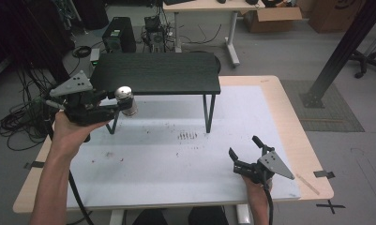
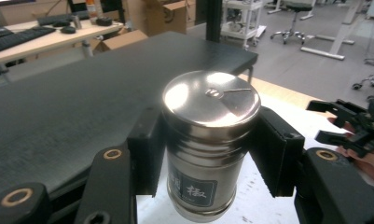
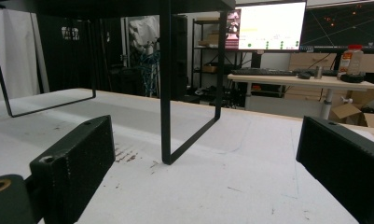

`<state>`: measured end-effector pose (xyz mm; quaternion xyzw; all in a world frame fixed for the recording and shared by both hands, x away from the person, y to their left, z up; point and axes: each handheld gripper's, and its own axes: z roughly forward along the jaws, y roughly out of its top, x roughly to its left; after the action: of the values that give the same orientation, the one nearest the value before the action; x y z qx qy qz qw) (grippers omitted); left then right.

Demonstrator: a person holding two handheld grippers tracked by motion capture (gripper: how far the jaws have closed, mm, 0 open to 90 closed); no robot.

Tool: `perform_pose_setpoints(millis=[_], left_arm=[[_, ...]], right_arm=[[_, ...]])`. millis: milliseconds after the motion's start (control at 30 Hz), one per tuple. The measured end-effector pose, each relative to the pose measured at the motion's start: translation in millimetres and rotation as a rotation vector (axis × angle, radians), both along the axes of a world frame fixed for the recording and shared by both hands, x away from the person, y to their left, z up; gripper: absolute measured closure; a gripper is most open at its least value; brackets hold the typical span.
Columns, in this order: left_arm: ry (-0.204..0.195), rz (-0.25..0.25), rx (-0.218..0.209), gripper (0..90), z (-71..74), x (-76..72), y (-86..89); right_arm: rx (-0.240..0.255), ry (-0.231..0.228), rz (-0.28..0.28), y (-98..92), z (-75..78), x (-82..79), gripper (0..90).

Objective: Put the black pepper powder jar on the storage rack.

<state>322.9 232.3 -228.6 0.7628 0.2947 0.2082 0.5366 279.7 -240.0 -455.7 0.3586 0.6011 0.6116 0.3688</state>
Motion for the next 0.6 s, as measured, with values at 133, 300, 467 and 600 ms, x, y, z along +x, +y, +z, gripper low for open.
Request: perform_pose_setpoints(millis=[133, 300, 467, 600], left_arm=[[0.0, 0.013, 0.006, 49.4, 7.4, 7.3, 0.1], [-0.002, 0.025, 0.011, 49.4, 14.3, 16.2, -0.8], [-0.004, 0.038, 0.014, 49.4, 18.7, 26.1, -3.7], [-0.009, 0.056, 0.005, 49.4, 23.2, 35.0, -5.8]], right_arm=[[0.0, 0.0, 0.0, 0.0, 0.0, 0.0, 4.2], [0.0, 0.001, 0.0, 0.1, 0.0, 0.1, 4.2], [-0.001, 0.001, 0.0, 0.1, 0.1, 0.2, 4.3], [-0.001, 0.002, 0.0, 0.1, 0.1, 0.2, 4.3]])
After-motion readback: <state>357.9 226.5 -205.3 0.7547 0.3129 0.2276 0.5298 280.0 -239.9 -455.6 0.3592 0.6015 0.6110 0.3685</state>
